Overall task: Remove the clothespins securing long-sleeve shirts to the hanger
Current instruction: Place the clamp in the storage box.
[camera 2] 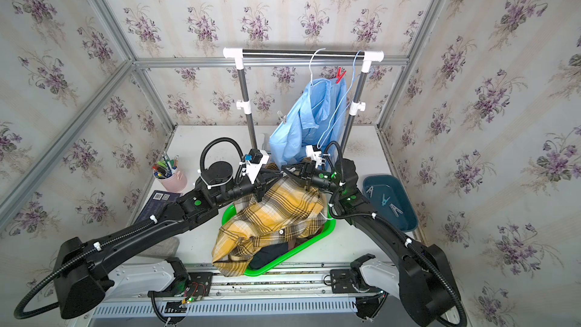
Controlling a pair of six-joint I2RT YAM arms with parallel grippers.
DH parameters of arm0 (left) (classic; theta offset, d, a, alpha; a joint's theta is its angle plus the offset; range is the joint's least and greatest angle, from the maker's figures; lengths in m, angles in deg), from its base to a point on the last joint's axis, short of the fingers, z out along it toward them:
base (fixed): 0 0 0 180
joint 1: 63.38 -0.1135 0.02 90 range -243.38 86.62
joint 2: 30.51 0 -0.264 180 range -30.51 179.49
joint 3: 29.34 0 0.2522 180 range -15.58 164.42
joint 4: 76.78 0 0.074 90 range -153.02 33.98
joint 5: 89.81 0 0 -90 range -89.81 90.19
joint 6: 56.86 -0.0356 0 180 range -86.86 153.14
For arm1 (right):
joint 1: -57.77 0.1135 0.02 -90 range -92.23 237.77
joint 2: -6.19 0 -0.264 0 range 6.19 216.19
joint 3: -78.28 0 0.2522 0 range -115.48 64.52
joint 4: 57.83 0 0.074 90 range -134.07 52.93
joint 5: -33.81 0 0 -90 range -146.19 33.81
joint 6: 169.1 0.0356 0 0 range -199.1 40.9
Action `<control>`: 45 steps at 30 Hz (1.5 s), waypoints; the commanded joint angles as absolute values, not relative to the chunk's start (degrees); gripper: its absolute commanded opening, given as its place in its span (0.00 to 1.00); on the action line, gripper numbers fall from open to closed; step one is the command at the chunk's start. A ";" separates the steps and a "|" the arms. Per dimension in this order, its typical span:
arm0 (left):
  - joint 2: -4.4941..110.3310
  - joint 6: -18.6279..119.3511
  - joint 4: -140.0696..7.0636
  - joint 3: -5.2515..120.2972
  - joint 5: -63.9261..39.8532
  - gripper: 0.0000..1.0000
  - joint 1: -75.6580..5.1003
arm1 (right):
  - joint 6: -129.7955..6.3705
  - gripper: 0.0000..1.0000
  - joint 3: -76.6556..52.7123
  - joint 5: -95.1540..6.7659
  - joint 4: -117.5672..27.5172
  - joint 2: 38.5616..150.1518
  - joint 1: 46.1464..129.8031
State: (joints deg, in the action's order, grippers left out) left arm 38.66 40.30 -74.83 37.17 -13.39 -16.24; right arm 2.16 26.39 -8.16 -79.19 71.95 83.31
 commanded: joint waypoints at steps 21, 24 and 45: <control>26.91 39.63 -55.74 38.59 -7.24 0.99 -20.99 | -37.10 0.00 27.04 -24.91 -29.92 59.56 35.78; 26.40 40.28 -53.15 37.70 -7.62 0.99 -21.01 | -41.59 0.04 28.25 -41.12 -30.89 60.46 33.95; 27.29 43.42 -27.03 41.32 -12.11 0.99 -20.49 | -46.46 0.74 29.86 -57.18 -38.37 67.29 33.82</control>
State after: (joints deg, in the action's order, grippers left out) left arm 26.98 42.68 -28.63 40.84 -11.14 -20.57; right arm -45.19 30.72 -60.14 -39.36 69.33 33.72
